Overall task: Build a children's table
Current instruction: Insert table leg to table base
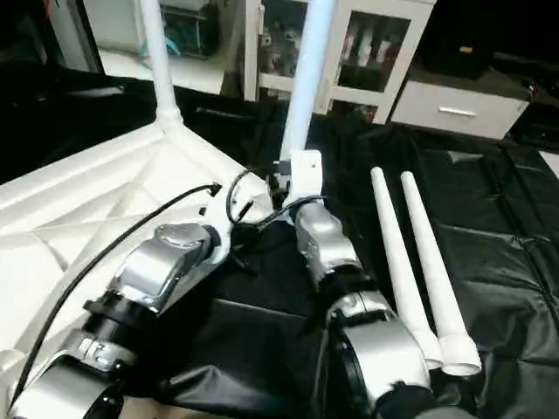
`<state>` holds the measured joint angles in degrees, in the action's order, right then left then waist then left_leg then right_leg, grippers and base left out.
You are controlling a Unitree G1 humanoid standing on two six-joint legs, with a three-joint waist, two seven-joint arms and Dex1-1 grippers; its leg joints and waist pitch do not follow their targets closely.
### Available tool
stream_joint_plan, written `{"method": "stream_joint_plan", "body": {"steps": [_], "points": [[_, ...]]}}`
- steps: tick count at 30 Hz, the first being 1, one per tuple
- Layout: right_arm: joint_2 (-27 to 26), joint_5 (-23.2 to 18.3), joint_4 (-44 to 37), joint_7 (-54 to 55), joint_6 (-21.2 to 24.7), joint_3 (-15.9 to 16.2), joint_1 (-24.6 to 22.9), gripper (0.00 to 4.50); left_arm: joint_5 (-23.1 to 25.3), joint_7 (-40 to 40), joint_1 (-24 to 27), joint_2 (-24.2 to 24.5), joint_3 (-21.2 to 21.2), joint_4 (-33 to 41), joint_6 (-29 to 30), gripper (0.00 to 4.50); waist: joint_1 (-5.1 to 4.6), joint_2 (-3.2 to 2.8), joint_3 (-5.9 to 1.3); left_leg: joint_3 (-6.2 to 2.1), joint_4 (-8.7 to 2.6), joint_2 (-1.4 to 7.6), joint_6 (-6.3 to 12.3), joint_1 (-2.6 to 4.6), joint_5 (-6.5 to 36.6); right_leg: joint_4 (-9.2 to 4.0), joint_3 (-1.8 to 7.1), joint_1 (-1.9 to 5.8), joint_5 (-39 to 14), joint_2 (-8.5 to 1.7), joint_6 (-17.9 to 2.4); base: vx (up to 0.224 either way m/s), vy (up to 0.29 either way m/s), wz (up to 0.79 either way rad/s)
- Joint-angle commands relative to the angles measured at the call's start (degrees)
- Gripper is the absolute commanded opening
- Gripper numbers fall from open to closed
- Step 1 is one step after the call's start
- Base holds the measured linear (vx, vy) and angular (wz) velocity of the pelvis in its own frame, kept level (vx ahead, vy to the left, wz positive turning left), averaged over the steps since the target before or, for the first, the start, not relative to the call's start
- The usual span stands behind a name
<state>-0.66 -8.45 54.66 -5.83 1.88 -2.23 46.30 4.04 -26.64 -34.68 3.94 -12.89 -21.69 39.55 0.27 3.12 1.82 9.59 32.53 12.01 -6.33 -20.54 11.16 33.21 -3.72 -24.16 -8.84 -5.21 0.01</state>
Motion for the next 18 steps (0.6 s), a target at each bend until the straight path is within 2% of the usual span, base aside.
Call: {"method": "stream_joint_plan", "body": {"steps": [1,2,8,9,10,14,16,18], "points": [[1.8,-0.6,-7.7,-2.1,2.3,0.5,-2.7,3.35,-0.8,-2.1,1.1,1.0,-0.8,-0.2,-2.2,0.00,0.32,-0.42,-3.06,0.83,-3.48,0.50,3.66,-0.25,9.3,-3.08,1.79,3.14,-9.7,-1.81,-10.3,0.000,0.000,0.00],[2.1,-0.6,-9.0,-2.4,2.8,0.6,-3.3,3.35,-0.8,-2.2,1.1,1.1,-0.9,-0.2,-2.2,0.00,0.39,-0.22,-2.93,0.84,-3.50,0.47,3.72,-0.32,9.2,-3.17,1.77,3.22,-9.6,-1.73,-10.1,0.000,0.000,0.00],[3.9,-0.8,-17.1,-4.9,6.3,1.6,-7.2,3.87,-0.8,-2.9,1.0,1.5,-1.3,0.1,-2.4,0.00,0.50,-0.19,-3.03,0.84,-3.49,0.54,3.27,-0.12,9.6,-3.08,1.84,3.19,-10.5,-1.76,-10.4,0.000,0.000,0.00],[4.7,-0.6,-20.8,-5.8,8.4,2.1,-9.0,3.91,-0.9,-3.4,1.1,1.8,-1.6,0.3,-2.3,0.00,0.48,-0.92,-2.90,0.81,-3.59,0.48,3.01,-0.07,10.5,-3.31,1.84,3.21,-10.9,-1.61,-10.3,0.000,0.000,0.00],[5.8,-0.5,-25.1,-6.8,10.8,2.7,-11.1,4.01,-0.8,-4.2,1.3,2.3,-2.0,0.6,-2.4,0.00,0.62,-0.53,-2.93,0.75,-3.53,0.40,2.99,-0.25,10.0,-3.29,1.85,3.54,-10.4,-1.57,-9.7,0.000,0.000,0.00],[9.6,-1.1,-34.9,-10.5,17.5,4.2,-15.9,4.29,-1.4,-9.0,2.7,4.5,-4.0,2.3,-4.7,0.00,1.13,-0.69,-2.99,0.74,-3.44,0.46,3.59,-0.04,7.5,-2.99,1.90,3.60,-7.2,-1.51,-10.4,0.000,0.000,0.00],[13.1,-4.1,-40.7,-16.0,22.7,5.2,-18.4,4.29,-2.2,-14.0,4.2,7.1,-5.8,4.8,-5.4,0.00,1.25,-0.64,-2.95,0.79,-3.42,0.58,4.02,-0.11,8.1,-2.92,2.04,3.70,-7.7,-1.69,-10.7,0.000,0.000,0.00],[15.5,-5.9,-43.8,-19.6,24.9,6.0,-19.7,4.29,-2.6,-16.6,4.9,8.7,-6.5,5.9,-5.4,0.00,1.41,-0.85,-2.91,0.76,-3.45,0.61,4.05,0.02,8.6,-3.03,2.02,3.68,-8.8,-1.66,-10.7,0.000,0.000,0.00]]}}
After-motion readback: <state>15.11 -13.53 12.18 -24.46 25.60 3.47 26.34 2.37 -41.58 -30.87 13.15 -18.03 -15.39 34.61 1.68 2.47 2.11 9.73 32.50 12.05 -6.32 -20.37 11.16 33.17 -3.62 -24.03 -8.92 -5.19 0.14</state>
